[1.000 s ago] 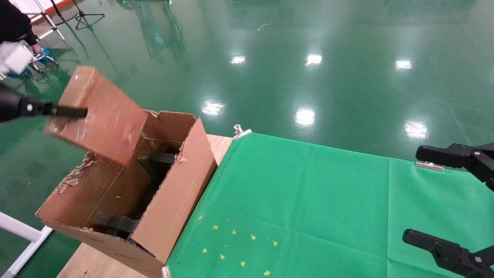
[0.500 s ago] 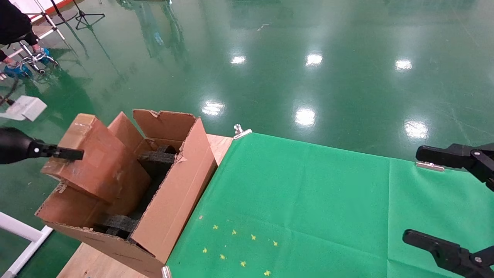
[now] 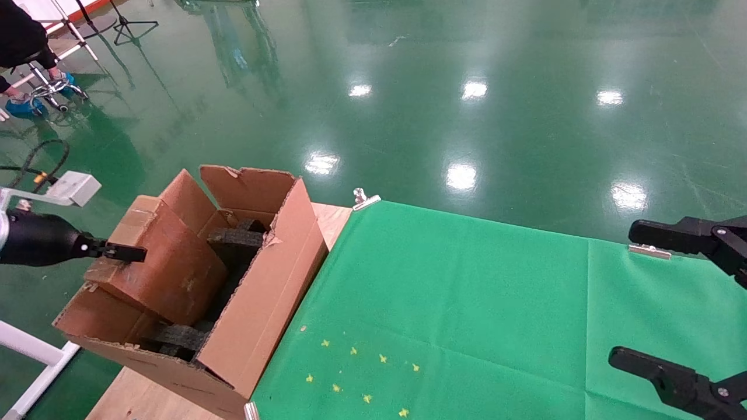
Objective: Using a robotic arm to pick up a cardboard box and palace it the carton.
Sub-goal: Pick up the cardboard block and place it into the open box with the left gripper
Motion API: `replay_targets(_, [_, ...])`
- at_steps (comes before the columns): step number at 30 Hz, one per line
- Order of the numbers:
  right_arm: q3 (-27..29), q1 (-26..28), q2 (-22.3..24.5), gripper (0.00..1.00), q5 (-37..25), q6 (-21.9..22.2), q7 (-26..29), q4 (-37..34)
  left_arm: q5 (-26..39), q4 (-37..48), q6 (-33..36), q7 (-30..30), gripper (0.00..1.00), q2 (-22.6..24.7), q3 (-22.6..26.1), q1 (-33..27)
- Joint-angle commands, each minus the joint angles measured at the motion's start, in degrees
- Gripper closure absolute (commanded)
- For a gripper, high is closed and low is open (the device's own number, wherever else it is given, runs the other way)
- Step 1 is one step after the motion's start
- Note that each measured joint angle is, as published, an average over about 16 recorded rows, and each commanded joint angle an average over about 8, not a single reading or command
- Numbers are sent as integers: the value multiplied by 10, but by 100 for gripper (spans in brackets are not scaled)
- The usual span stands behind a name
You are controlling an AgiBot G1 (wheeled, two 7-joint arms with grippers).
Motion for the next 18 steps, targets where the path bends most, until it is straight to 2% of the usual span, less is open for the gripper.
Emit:
replay_targets(1, [0,0,0,0,0,0,0,0,-1,12,-9,6,100,7,0,5])
replay_targets(9, [0,0,0,0,0,0,0,0,-9,42,-52,14,100,27,-6,36])
replay_targets(18, [0,0,0,0,0,0,0,0,-22,58,-134,12,100,49,-15,81])
